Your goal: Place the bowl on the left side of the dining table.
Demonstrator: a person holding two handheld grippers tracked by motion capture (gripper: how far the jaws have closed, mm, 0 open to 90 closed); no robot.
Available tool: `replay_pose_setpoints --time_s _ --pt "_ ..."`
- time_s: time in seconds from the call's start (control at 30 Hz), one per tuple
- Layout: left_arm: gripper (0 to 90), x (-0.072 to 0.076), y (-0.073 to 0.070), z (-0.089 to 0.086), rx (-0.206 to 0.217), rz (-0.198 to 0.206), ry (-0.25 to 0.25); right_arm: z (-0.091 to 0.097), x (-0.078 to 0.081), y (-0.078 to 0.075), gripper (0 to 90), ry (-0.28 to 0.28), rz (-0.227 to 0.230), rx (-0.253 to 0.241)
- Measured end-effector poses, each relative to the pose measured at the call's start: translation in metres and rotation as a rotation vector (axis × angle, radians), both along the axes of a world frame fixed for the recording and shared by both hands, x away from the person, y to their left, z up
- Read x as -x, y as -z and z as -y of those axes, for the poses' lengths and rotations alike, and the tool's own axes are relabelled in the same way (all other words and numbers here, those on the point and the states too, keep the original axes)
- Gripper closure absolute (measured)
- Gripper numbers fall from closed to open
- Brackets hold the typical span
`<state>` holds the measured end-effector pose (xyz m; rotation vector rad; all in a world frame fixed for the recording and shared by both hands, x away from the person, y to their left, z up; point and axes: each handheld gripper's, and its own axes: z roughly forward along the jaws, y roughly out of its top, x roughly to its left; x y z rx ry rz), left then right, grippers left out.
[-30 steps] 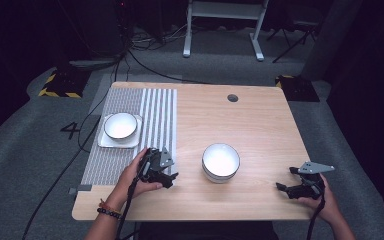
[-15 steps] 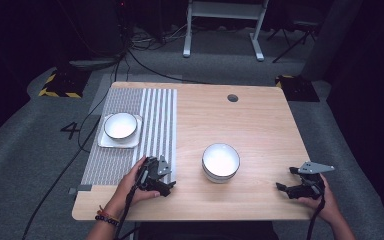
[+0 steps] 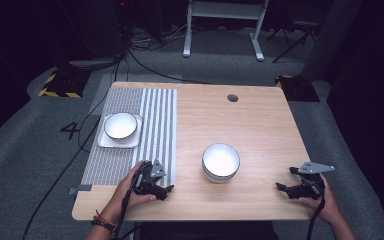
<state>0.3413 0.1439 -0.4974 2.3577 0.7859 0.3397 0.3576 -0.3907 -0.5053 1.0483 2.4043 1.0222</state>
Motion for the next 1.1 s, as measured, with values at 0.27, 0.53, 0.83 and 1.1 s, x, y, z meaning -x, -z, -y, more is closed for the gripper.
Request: replay_pose_setpoints --time_s 0.27,0.53,0.83,1.1 --pt "15.5 0.006 0.007 -0.014 0.080 -0.001 -0.036 0.000 0.000 0.000 8.8 -0.001 0.000 0.000" --pt "15.4 0.007 0.007 -0.016 0.080 -0.002 -0.037 0.000 0.000 0.000 9.0 -0.003 -0.001 -0.001" --pt "15.4 0.007 0.007 -0.015 0.083 -0.004 -0.038 0.000 0.000 0.000 9.5 -0.001 0.001 -0.004" --pt "15.4 0.007 0.007 -0.015 0.083 -0.005 -0.038 0.000 0.000 0.000 9.5 -0.001 0.001 -0.004"
